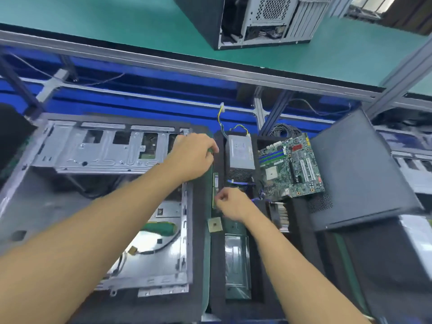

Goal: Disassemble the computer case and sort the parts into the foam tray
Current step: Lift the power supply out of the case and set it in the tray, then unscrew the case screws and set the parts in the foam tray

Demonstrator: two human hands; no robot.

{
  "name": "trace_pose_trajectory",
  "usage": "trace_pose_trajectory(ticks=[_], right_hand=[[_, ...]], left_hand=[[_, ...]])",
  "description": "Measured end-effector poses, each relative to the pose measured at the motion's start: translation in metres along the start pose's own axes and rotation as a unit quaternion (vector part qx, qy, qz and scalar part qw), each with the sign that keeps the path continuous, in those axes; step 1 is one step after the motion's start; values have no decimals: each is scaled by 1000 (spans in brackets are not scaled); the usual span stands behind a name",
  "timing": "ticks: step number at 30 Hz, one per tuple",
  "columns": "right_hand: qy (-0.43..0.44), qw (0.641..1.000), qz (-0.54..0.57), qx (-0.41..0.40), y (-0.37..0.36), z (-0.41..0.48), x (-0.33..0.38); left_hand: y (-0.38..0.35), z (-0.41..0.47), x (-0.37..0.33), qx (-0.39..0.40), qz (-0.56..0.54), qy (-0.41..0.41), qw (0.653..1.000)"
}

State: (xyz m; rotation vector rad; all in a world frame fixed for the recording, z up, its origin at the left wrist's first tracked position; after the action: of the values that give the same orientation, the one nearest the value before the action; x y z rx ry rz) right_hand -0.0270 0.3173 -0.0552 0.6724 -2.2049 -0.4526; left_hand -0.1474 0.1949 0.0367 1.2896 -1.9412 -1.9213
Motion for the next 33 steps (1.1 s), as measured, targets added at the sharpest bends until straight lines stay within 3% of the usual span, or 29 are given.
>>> trace_pose_trajectory(ticks=[4, 7, 10, 12, 14, 16, 18, 22, 25, 29, 33], right_hand=[[-15, 997, 75, 1, -47, -23, -2], [-18, 991, 122, -43, -75, -48, 4], [29, 966, 168, -194, -92, -83, 26], [96, 921, 173, -336, -96, -109, 49], [163, 901, 115, -384, -98, -127, 79], [191, 924, -2, -332, -100, -129, 111], [169, 952, -118, -225, -106, -122, 138], [74, 976, -197, -47, -128, -91, 159], [-13, 957, -285, 49, -140, -56, 155], [-85, 907, -408, 68, -149, -17, 135], [-84, 870, -480, 72, -150, 8, 123]], left_hand=[[0, -53, 20, -24, -35, -31, 999], [6, -100, 47, -35, -83, -57, 994], [11, -152, 87, 22, -89, -27, 995], [8, -184, 114, 76, -50, 14, 996], [4, -212, 138, 99, -45, 62, 992], [-1, -234, 155, 98, -67, 105, 987], [-4, -250, 163, 107, -65, 121, 985], [-6, -269, 168, 97, -74, 118, 985], [-5, -282, 166, 102, -113, 99, 983], [-11, -298, 161, 157, -173, 74, 969], [-23, -296, 158, 171, -15, 68, 983]])
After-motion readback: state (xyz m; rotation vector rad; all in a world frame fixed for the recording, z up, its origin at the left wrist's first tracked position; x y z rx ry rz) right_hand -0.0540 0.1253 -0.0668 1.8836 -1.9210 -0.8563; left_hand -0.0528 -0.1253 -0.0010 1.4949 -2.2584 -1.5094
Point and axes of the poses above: each hand's wrist, its own z-axis towards the middle knuckle, its own y-axis out of the back of the hand, x = y × z, the point moved 1 cm from there along z, towards the middle knuckle, and after that the axes turned 14 degrees about x, right-handed, at the moved point
